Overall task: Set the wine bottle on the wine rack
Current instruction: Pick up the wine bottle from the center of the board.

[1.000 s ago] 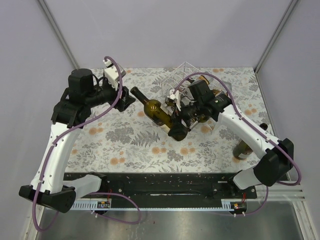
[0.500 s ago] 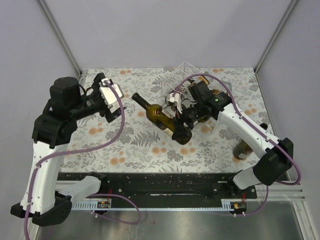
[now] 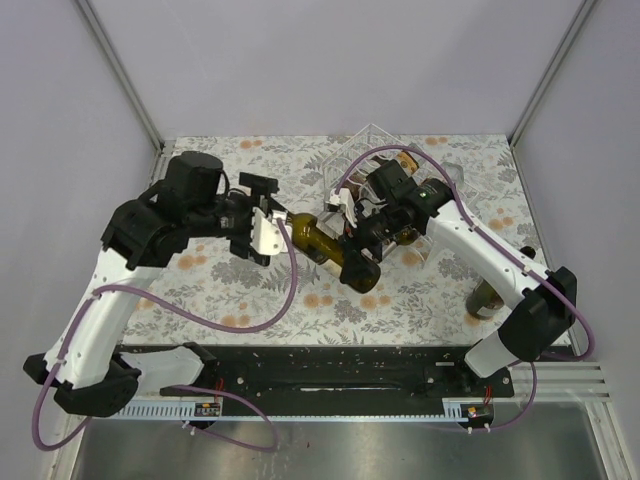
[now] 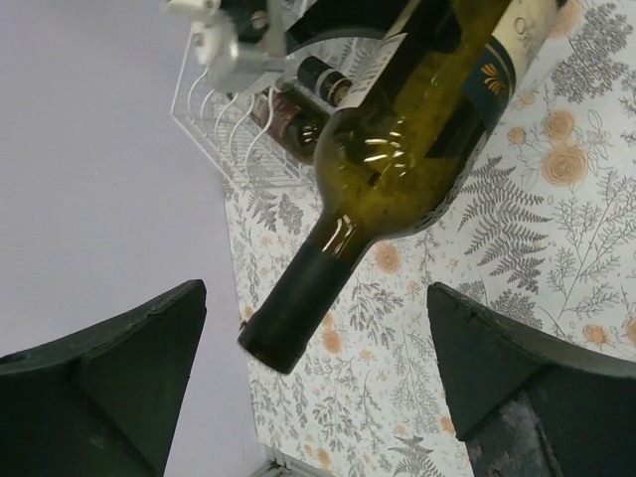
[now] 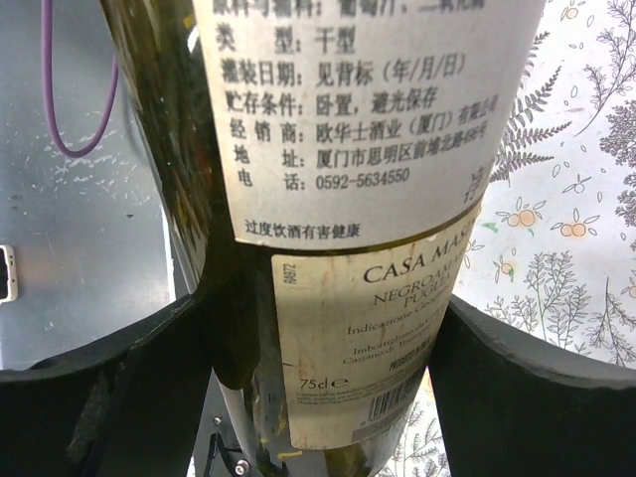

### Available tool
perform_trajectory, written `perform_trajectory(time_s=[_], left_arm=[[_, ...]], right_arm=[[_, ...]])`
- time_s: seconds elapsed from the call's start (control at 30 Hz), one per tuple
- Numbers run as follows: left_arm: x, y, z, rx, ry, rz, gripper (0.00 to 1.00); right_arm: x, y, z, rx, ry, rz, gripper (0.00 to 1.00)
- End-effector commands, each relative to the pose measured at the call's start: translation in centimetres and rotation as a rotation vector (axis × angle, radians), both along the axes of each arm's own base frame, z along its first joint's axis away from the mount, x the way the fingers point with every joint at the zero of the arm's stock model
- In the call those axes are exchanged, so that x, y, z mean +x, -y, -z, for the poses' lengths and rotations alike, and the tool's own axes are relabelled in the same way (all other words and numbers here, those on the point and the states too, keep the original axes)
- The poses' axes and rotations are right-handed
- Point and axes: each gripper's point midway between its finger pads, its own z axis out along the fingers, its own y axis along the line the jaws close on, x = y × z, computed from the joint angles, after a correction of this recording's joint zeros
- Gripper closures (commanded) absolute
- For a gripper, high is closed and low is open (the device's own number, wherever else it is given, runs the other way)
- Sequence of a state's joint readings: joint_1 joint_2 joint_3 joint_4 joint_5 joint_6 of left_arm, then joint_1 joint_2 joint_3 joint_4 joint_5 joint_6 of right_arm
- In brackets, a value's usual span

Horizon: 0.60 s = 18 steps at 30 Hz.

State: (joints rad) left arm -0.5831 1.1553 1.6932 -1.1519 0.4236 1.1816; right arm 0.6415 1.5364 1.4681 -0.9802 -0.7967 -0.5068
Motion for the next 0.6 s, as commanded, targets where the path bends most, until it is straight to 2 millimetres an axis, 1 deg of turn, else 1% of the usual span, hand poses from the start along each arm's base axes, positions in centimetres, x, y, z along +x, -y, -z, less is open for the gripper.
perform_trajectory(time_s=[0.0, 0.17, 0.2, 0.23, 0.33, 0.47, 0.57], left_arm=[[0.0, 0.8, 1.2, 0.125, 0.08, 0.097, 0.04], [1.0, 1.7, 4.1, 0.248, 0.09, 0.111, 0.05], [1.2, 1.8, 4.3, 0.262, 0.102, 0.111, 0.06], [1.6, 2.1, 4.9, 0.283, 0.102, 0.109, 0.06], [2.8, 1.9, 5.7, 0.338, 0.138, 0.087, 0.08], [4.1, 1.9, 6.4, 0.381, 0.168, 0.068, 0.14], [4.6, 2.1, 6.7, 0.388, 0.18, 0.061, 0.23]], right_arm=[[-0.6, -1.5, -4.2, 0.128, 0.038, -0.049, 1.0], [-0.8, -1.5, -4.2, 0.129, 0.026, -0.057, 1.0], [-0.9, -1.5, -4.2, 0.126, 0.021, -0.059, 1.0], [-0.9, -1.4, -4.1, 0.123, 0.018, -0.06, 1.0], [-1.1, -1.4, -4.0, 0.119, 0.013, -0.065, 1.0], [-1.2, -1.3, -3.9, 0.117, 0.007, -0.065, 1.0], [-1.3, -1.3, -3.8, 0.116, 0.002, -0.067, 1.0]])
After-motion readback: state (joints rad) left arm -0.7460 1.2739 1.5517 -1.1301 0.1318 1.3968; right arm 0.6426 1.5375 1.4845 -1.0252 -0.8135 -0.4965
